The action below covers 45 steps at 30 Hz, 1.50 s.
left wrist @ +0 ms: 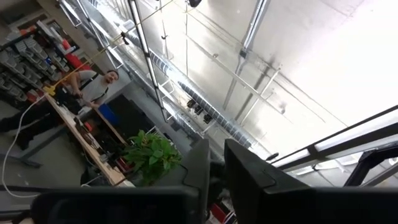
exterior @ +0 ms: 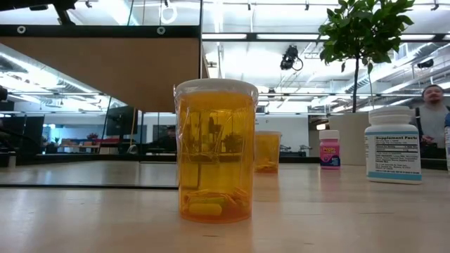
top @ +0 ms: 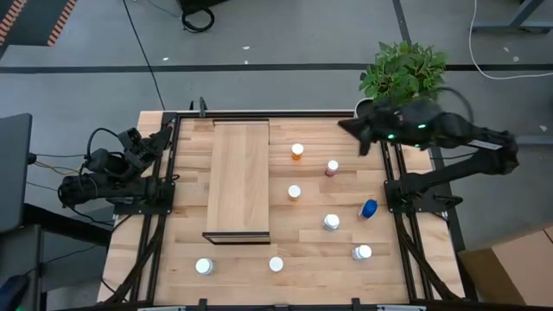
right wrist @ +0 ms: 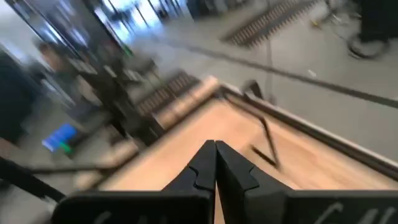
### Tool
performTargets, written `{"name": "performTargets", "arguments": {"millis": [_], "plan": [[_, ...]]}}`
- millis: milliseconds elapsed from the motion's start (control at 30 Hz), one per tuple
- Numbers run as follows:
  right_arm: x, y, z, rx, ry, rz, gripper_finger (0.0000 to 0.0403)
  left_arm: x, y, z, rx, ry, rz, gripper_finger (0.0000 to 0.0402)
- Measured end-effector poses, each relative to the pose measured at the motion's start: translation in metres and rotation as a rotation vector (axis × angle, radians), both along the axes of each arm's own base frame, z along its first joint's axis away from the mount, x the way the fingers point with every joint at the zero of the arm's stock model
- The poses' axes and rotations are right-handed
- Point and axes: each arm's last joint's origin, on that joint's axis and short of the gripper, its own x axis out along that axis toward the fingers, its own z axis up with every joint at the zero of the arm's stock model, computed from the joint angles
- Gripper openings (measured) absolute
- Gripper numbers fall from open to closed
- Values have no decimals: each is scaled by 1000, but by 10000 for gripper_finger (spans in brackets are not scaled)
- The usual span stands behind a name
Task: Pick and place medicine bottles onto shelf by color
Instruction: Put the pink pill bottle on the shelf
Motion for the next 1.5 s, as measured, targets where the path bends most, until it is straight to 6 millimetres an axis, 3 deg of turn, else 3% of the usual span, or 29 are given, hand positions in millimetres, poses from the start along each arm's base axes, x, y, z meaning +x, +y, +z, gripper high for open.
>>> {"name": "performTargets", "arguments": {"millis": [133, 233, 433, 567, 700, 867, 1200, 1500], "plan": [[18, 1, -23, 59, 190, 27, 19, 2, 0, 14, 30, 44, 23, 109], [31, 4, -40, 138, 325, 118, 43, 9, 0, 40, 111, 186, 79, 156], [45, 6, -63, 252, 495, 149, 124, 42, 2, 87, 188, 588, 91, 251], [52, 4, -71, 267, 541, 97, 184, 67, 3, 106, 191, 827, 66, 286], [60, 4, -77, 249, 567, 86, 223, 93, 4, 119, 193, 1019, 44, 295], [67, 9, -83, 182, 611, 105, 233, 116, 4, 127, 196, 1138, 25, 295], [84, 10, -99, 200, 679, 90, 234, 136, 2, 126, 180, 1171, -30, 295], [120, 1, -137, 148, 800, 47, 234, 145, 2, 120, 179, 1204, -34, 295]]}}
